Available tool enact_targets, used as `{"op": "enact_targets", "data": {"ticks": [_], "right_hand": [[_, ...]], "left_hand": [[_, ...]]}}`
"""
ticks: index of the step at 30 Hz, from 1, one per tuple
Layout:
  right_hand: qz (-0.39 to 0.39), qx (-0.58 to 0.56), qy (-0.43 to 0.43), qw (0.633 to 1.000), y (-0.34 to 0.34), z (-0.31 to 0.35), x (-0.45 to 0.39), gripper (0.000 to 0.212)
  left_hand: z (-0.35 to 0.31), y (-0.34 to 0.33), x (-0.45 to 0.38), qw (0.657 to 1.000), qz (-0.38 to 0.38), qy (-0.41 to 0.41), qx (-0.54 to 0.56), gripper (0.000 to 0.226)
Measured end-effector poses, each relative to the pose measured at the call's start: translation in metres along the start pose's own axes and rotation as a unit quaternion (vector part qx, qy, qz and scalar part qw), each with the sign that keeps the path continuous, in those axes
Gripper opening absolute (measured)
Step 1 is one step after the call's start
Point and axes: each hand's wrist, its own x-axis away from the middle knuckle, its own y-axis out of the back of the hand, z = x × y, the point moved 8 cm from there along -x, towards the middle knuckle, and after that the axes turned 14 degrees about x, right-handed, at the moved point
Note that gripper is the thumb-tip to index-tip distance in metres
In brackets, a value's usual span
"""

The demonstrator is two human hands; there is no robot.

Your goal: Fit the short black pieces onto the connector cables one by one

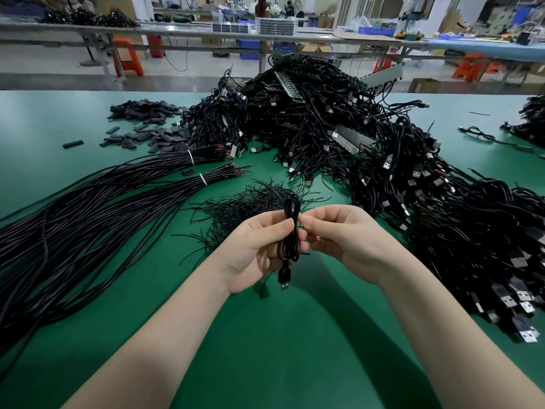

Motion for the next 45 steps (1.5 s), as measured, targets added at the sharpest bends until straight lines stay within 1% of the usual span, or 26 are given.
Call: {"op": "enact_targets", "data": {"ticks": [3,6,8,11,15,18,21,23,25,28,30,32,35,37,39,41,42,44,45], "right_hand": [[0.010,-0.017,-0.015,1.000,-0.004,-0.003,0.000,0.010],[0.056,-0.085,-0.053,0.993,-0.011,-0.007,0.003,0.020],[0.089,-0.102,-0.088,0.987,-0.015,-0.011,0.004,0.018],[0.121,-0.096,-0.121,0.980,-0.018,-0.017,0.006,0.013],[0.146,-0.079,-0.127,0.978,-0.016,-0.019,0.007,0.011],[0.169,-0.068,-0.135,0.974,-0.017,-0.022,0.010,0.011],[0.194,-0.058,-0.140,0.969,-0.020,-0.024,0.013,0.011],[0.197,-0.060,-0.142,0.968,-0.020,-0.024,0.013,0.010],[0.175,-0.072,-0.131,0.973,-0.018,-0.022,0.010,0.010],[0.077,-0.090,-0.084,0.989,-0.009,-0.020,0.000,0.008],[0.019,-0.066,-0.042,0.997,-0.003,-0.017,-0.004,0.008],[0.003,-0.049,-0.021,0.999,-0.002,-0.015,-0.005,0.009],[0.011,-0.064,-0.034,0.997,-0.002,-0.016,-0.003,0.012],[-0.012,-0.029,-0.020,0.999,0.002,-0.014,-0.003,0.017],[-0.074,0.051,0.017,0.996,0.010,-0.007,-0.002,0.016],[-0.138,0.168,0.067,0.974,0.014,0.006,0.000,0.014],[-0.161,0.233,0.097,0.954,0.014,0.014,0.002,0.011],[-0.192,0.358,0.168,0.898,0.008,0.032,0.009,0.008],[-0.195,0.406,0.209,0.868,0.001,0.040,0.013,0.006]], "left_hand": [[-0.002,0.004,0.001,1.000,-0.019,-0.002,-0.013,0.010],[-0.005,0.006,0.000,1.000,-0.016,-0.005,-0.022,0.010],[-0.005,0.006,-0.001,1.000,-0.004,-0.001,-0.031,0.009],[-0.003,0.006,0.000,0.999,0.005,0.010,-0.044,0.010],[0.001,0.004,0.001,0.997,0.014,0.026,-0.065,0.018],[0.002,0.005,0.002,0.995,0.014,0.041,-0.087,0.011],[0.003,0.005,0.003,0.992,0.028,0.054,-0.115,0.014],[0.001,0.002,0.004,0.990,0.038,0.056,-0.123,0.012],[-0.003,0.001,0.003,0.990,0.034,0.042,-0.133,0.012],[-0.008,0.007,-0.002,0.988,-0.037,-0.012,-0.146,0.011],[-0.006,0.010,-0.005,0.985,-0.081,-0.039,-0.151,0.012],[-0.007,0.009,-0.005,0.977,-0.100,-0.055,-0.181,0.013],[-0.014,0.004,-0.002,0.953,-0.109,-0.088,-0.267,0.011],[-0.015,0.001,-0.002,0.941,-0.114,-0.101,-0.302,0.011],[-0.014,0.001,-0.002,0.947,-0.119,-0.092,-0.282,0.013],[-0.011,0.002,-0.003,0.964,-0.130,-0.068,-0.223,0.017],[-0.009,0.004,-0.003,0.971,-0.139,-0.051,-0.186,0.018],[-0.004,0.010,-0.003,0.982,-0.161,-0.005,-0.101,0.018],[0.000,0.012,-0.002,0.984,-0.168,0.024,-0.056,0.018]]}}
